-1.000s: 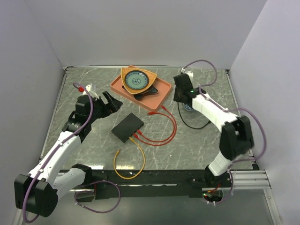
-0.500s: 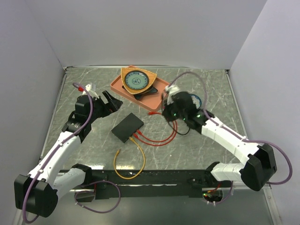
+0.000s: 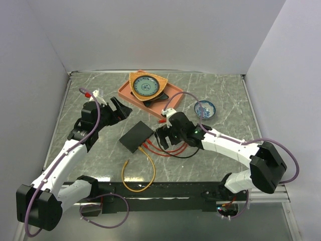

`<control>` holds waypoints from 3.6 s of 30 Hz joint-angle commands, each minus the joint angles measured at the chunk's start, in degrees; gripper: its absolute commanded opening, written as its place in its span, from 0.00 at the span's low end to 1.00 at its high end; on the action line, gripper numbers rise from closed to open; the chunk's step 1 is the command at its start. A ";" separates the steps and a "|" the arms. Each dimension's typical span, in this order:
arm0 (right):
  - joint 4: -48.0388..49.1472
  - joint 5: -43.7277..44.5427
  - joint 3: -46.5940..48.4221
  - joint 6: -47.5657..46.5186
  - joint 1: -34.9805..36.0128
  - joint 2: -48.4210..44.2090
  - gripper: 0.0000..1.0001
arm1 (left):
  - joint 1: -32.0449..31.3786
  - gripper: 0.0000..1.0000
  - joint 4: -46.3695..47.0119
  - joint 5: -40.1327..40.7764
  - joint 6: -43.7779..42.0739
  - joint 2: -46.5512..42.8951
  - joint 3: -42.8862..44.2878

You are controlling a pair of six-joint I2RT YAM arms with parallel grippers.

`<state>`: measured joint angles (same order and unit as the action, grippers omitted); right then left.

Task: Insert the plug into the switch port

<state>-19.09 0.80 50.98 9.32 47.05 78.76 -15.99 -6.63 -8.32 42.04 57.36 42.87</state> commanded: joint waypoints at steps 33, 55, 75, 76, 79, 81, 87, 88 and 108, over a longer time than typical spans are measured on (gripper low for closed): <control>6.26 3.94 14.15 9.66 -0.03 26.71 0.00 | -0.01 0.96 -0.66 1.81 -2.67 -0.32 1.25; 17.49 -14.05 -6.76 -1.32 -0.03 -18.01 0.00 | -0.27 0.96 29.09 -32.78 0.67 -1.38 -5.95; 17.77 -21.10 -10.64 -2.03 -0.64 -32.79 0.00 | -17.41 0.80 31.42 -38.97 -7.33 3.19 -0.25; 17.77 -21.01 -10.73 -1.94 -0.55 -32.88 0.00 | -17.67 0.77 31.94 -38.79 -7.15 3.37 -0.16; 17.51 -21.19 -10.64 -1.85 -0.64 -33.23 0.00 | -18.37 0.71 31.95 -38.71 -6.88 3.98 0.19; 17.25 -21.63 -10.46 -1.85 -0.55 -33.23 0.00 | -18.73 0.66 30.98 -37.65 -7.24 4.25 0.72; 17.16 -21.80 -10.29 -1.59 -0.55 -32.80 0.00 | -19.43 0.41 32.73 -37.30 -5.75 5.57 1.25; 17.16 -21.80 -10.29 -1.59 -0.64 -32.88 0.00 | -19.61 0.38 32.82 -37.30 -5.66 5.74 1.34; 10.39 -13.64 -5.37 -0.97 -0.55 -32.53 0.50 | -20.05 0.01 26.60 -25.63 -4.78 3.55 3.18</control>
<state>-6.66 -16.67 40.91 8.51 46.72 46.76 -35.97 21.50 -40.71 36.67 62.81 42.30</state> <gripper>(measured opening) 0.389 0.055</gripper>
